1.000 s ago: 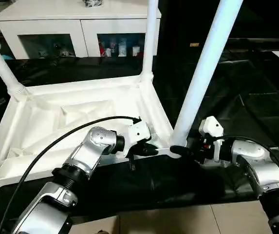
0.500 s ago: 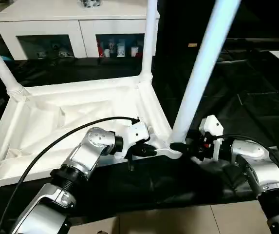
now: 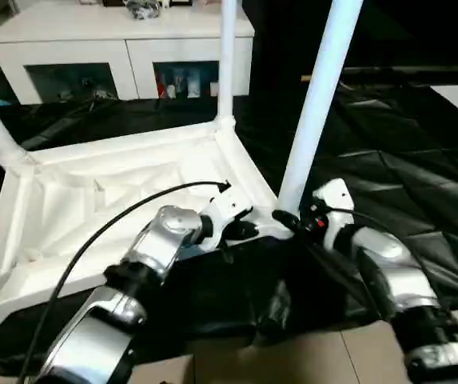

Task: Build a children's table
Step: Rotate leg to tighten

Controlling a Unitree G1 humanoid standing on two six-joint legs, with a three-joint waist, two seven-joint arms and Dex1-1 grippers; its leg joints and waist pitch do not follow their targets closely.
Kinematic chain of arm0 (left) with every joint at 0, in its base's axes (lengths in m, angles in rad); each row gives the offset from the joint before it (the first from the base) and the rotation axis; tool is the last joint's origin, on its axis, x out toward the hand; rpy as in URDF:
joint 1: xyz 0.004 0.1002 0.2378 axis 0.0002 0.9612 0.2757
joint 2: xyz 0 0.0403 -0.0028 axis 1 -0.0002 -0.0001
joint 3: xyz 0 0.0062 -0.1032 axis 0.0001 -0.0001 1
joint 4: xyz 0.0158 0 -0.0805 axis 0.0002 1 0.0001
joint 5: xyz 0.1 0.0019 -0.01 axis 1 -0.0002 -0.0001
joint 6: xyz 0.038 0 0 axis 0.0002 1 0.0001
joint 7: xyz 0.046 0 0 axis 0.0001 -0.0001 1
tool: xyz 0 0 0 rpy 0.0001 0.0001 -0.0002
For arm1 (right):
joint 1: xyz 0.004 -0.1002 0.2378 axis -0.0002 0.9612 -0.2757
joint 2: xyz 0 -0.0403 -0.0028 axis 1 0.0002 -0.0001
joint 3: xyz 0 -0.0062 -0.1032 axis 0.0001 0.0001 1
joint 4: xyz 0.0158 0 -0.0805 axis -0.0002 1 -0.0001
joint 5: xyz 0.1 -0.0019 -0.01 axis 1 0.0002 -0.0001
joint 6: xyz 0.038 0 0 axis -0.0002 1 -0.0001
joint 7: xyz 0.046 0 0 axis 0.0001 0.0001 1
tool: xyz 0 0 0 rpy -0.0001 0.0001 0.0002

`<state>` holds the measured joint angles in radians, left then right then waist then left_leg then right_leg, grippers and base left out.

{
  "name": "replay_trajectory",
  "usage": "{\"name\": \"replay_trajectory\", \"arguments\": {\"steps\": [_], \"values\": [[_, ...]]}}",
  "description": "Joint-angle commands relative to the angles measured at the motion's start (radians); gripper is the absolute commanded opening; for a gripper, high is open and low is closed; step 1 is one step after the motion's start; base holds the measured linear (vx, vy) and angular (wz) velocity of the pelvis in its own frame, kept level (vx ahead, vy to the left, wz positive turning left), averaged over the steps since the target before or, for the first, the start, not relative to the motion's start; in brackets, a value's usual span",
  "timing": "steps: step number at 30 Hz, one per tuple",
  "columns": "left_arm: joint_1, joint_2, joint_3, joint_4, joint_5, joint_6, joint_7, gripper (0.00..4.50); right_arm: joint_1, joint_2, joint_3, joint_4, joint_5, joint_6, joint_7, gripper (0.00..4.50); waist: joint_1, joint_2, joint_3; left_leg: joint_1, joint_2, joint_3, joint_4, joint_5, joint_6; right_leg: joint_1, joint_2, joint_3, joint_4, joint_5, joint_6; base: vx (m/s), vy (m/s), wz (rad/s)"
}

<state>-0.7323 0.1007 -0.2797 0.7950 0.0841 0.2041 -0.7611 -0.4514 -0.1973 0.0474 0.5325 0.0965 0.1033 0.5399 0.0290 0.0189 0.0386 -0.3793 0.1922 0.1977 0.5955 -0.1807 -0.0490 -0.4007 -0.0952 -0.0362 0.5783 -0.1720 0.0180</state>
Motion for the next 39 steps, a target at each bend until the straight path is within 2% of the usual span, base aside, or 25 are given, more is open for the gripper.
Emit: {"name": "replay_trajectory", "arguments": {"steps": [1, 3, 4, 5, 7, 8, 9, 10, 11, 12, 16, 17, 18, 21, 22, 23, 24, 26, 27, 29, 31, 32, 33, 35, 39], "values": [[-0.034, -0.030, 0.039, 0.059, 0.014, 0.030, 0.176, 0.00, 0.008, 0.074, 0.079, 0.050, -0.038, 0.046, -0.055, 2.04, -0.009, -0.008, -0.047, 0.020, 0.027, -0.029, -0.095, -0.423, -0.024, 0.019, -0.039, 0.014, -0.085, -0.457, -0.160, 0.000, 0.000, 0.00], [-0.057, -0.050, 0.062, 0.100, 0.005, 0.027, 0.231, 0.00, -0.021, 0.115, 0.044, 0.087, -0.052, 0.078, -0.190, 2.03, -0.011, -0.011, -0.047, 0.020, 0.027, -0.030, -0.097, -0.433, -0.024, 0.020, -0.040, 0.013, -0.088, -0.464, -0.151, 0.000, 0.000, 0.00], [-0.057, -0.050, 0.062, 0.100, 0.005, 0.027, 0.231, 0.00, -0.021, 0.115, 0.044, 0.087, -0.052, 0.078, -0.190, 2.02, -0.013, -0.010, -0.047, 0.023, 0.025, -0.028, -0.095, -0.442, -0.021, 0.015, -0.040, 0.014, -0.091, -0.466, -0.151, 0.000, 0.000, 0.00], [-0.077, -0.065, 0.082, 0.142, -0.005, 0.019, 0.273, 0.00, -0.044, 0.147, 0.020, 0.112, -0.061, 0.105, -0.286, 2.02, -0.016, -0.014, -0.046, 0.024, 0.024, -0.027, -0.095, -0.442, -0.020, 0.013, -0.038, 0.014, -0.093, -0.469, -0.151, 0.000, 0.000, 0.00], [-0.087, -0.070, 0.086, 0.163, -0.005, 0.011, 0.288, 0.00, -0.058, 0.163, 0.011, 0.122, -0.063, 0.109, -0.321, 2.02, -0.020, -0.012, -0.046, 0.024, 0.023, -0.028, -0.095, -0.444, -0.019, 0.013, -0.040, 0.015, -0.093, -0.467, -0.149, 0.000, 0.000, 0.00], [-0.098, -0.074, 0.092, 0.187, -0.002, 0.004, 0.308, 0.00, -0.076, 0.191, -0.006, 0.128, -0.065, 0.105, -0.369, 2.01, -0.024, -0.009, -0.040, 0.021, 0.021, -0.026, -0.096, -0.448, -0.011, 0.009, -0.038, 0.017, -0.097, -0.466, -0.144, 0.000, 0.000, 0.00], [-0.102, -0.075, 0.094, 0.195, 0.001, 0.000, 0.316, 0.00, -0.083, 0.204, -0.015, 0.130, -0.064, 0.102, -0.389, 2.01, -0.024, -0.009, -0.042, 0.023, 0.022, -0.027, -0.096, -0.448, -0.012, 0.008, -0.040, 0.017, -0.097, -0.467, -0.144, 0.000, 0.000, 0.00], [-0.103, -0.074, 0.094, 0.197, 0.003, 0.000, 0.317, 0.00, -0.086, 0.215, -0.016, 0.127, -0.065, 0.103, -0.398, 2.01, -0.025, -0.006, -0.039, 0.023, 0.022, -0.027, -0.098, -0.451, -0.013, 0.008, -0.038, 0.017, -0.097, -0.457, -0.142, 0.000, 0.000, 0.00], [-0.103, -0.074, 0.094, 0.197, 0.003, 0.000, 0.317, 0.00, -0.086, 0.215, -0.016, 0.127, -0.065, 0.103, -0.398, 2.01, -0.025, -0.008, -0.040, 0.022, 0.022, -0.027, -0.098, -0.449, -0.011, 0.009, -0.038, 0.017, -0.096, -0.448, -0.143, 0.000, 0.000, 0.00], [-0.104, -0.074, 0.091, 0.206, 0.007, -0.009, 0.313, 0.00, -0.084, 0.233, 0.001, 0.119, -0.076, 0.097, -0.404, 2.01, -0.023, -0.003, -0.037, 0.021, 0.023, -0.027, -0.100, -0.446, -0.009, 0.010, -0.037, 0.018, -0.095, -0.431, -0.146, 0.000, 0.000, 0.00], [-0.090, -0.067, 0.068, 0.198, 0.021, -0.034, 0.272, 0.00, -0.052, 0.247, 0.018, 0.074, -0.066, 0.066, -0.374, 2.01, -0.022, -0.003, -0.036, 0.021, 0.024, -0.025, -0.101, -0.442, -0.007, 0.010, -0.037, 0.020, -0.093, -0.401, -0.152, 0.000, 0.000, 0.00], [-0.088, -0.064, 0.058, 0.199, 0.027, -0.045, 0.257, 0.00, -0.044, 0.246, 0.012, 0.063, -0.064, 0.059, -0.377, 2.55, -0.021, -0.004, -0.036, 0.022, 0.025, -0.024, -0.102, -0.445, -0.005, 0.009, -0.037, 0.021, -0.094, -0.401, -0.152, 0.000, 0.000, 0.00], [-0.085, -0.059, 0.045, 0.199, 0.036, -0.067, 0.242, 0.00, -0.040, 0.242, 0.005, 0.058, -0.061, 0.056, -0.376, 2.69, -0.020, -0.007, -0.036, 0.023, 0.025, -0.023, -0.102, -0.441, -0.003, 0.010, -0.037, 0.021, -0.093, -0.400, -0.154, 0.000, 0.000, 0.00], [-0.079, -0.046, 0.033, 0.194, 0.042, -0.080, 0.219, 0.00, -0.033, 0.223, -0.006, 0.047, -0.054, 0.046, -0.358, 2.89, -0.022, -0.006, -0.036, 0.012, 0.025, -0.027, -0.106, -0.430, 0.001, 0.018, -0.040, 0.020, -0.092, -0.408, -0.144, 0.000, 0.000, 0.00], [-0.074, -0.036, 0.028, 0.190, 0.048, -0.086, 0.203, 0.00, -0.031, 0.207, -0.008, 0.035, -0.050, 0.042, -0.337, 3.04, -0.025, -0.006, -0.040, 0.003, 0.027, -0.032, -0.109, -0.403, 0.002, 0.028, -0.042, 0.017, -0.088, -0.398, -0.139, 0.000, 0.000, 0.00], [-0.071, -0.031, 0.028, 0.187, 0.049, -0.087, 0.198, 0.00, -0.029, 0.190, -0.001, 0.024, -0.053, 0.036, -0.313, 3.12, -0.027, -0.007, -0.040, 0.003, 0.027, -0.031, -0.107, -0.395, 0.003, 0.025, -0.042, 0.018, -0.087, -0.388, -0.142, 0.000, 0.000, 0.00], [-0.068, -0.025, 0.026, 0.184, 0.050, -0.092, 0.188, 0.00, -0.026, 0.169, 0.009, 0.011, -0.057, 0.029, -0.283, 3.22, -0.022, -0.010, -0.045, 0.010, 0.028, -0.026, -0.101, -0.376, 0.005, 0.023, -0.041, 0.021, -0.086, -0.348, -0.160, 0.000, 0.000, 0.00], [-0.065, -0.020, 0.024, 0.179, 0.049, -0.094, 0.173, 0.00, -0.022, 0.141, 0.023, -0.005, -0.063, 0.029, -0.244, 3.34, -0.020, -0.009, -0.044, 0.008, 0.028, -0.022, -0.099, -0.350, 0.018, 0.026, -0.041, 0.022, -0.081, -0.305, -0.185, 0.000, 0.000, 0.00], [-0.062, -0.009, 0.018, 0.174, 0.048, -0.102, 0.154, 0.00, -0.013, 0.092, 0.047, -0.033, -0.072, 0.027, -0.177, 3.47, -0.019, -0.009, -0.045, 0.007, 0.029, -0.021, -0.098, -0.336, 0.026, 0.027, -0.042, 0.022, -0.079, -0.291, -0.194, 0.000, 0.000, 0.00], [-0.059, 0.002, 0.015, 0.172, 0.049, -0.114, 0.135, 0.00, 0.003, 0.029, 0.072, -0.070, -0.080, 0.014, -0.077, 3.47, -0.014, -0.010, -0.049, 0.009, 0.030, -0.018, -0.093, -0.307, 0.035, 0.031, -0.042, 0.022, -0.076, -0.256, -0.202, 0.000, 0.000, 0.00], [-0.053, 0.013, 0.014, 0.164, 0.049, -0.128, 0.109, 0.00, 0.020, -0.032, 0.077, -0.109, -0.063, 0.009, 0.022, 3.47, -0.011, -0.012, -0.052, 0.004, 0.030, -0.017, -0.088, -0.269, 0.062, 0.038, -0.042, 0.021, -0.069, -0.198, -0.216, 0.000, 0.000, 0.00], [-0.047, 0.019, 0.012, 0.155, 0.046, -0.131, 0.086, 0.00, 0.026, -0.069, 0.079, -0.122, -0.058, -0.002, 0.070, 3.47, -0.013, -0.017, -0.054, 0.001, 0.030, -0.016, -0.085, -0.245, 0.074, 0.041, -0.043, 0.021, -0.065, -0.170, -0.228, 0.000, 0.000, 0.00], [-0.041, 0.027, 0.006, 0.144, 0.046, -0.144, 0.058, 0.00, 0.031, -0.116, 0.081, -0.131, -0.057, -0.024, 0.115, 3.47, -0.010, -0.017, -0.057, 0.004, 0.032, -0.015, -0.080, -0.227, 0.086, 0.042, -0.044, 0.021, -0.061, -0.145, -0.243, 0.000, 0.000, 0.00], [-0.038, 0.030, 0.004, 0.139, 0.045, -0.148, 0.045, 0.00, 0.033, -0.134, 0.081, -0.134, -0.055, -0.031, 0.133, 3.47, -0.009, -0.017, -0.057, 0.001, 0.031, -0.014, -0.078, -0.200, 0.100, 0.044, -0.044, 0.020, -0.058, -0.119, -0.257, 0.000, 0.000, 0.00], [-0.002, 0.071, -0.025, 0.074, 0.024, -0.206, -0.105, 0.00, 0.059, -0.256, 0.071, -0.181, -0.012, -0.055, 0.286, 3.47, -0.003, -0.023, -0.056, 0.004, 0.034, -0.012, -0.073, -0.188, 0.133, 0.044, -0.045, 0.020, -0.057, -0.129, -0.271, 0.000, 0.000, 0.00]]}}
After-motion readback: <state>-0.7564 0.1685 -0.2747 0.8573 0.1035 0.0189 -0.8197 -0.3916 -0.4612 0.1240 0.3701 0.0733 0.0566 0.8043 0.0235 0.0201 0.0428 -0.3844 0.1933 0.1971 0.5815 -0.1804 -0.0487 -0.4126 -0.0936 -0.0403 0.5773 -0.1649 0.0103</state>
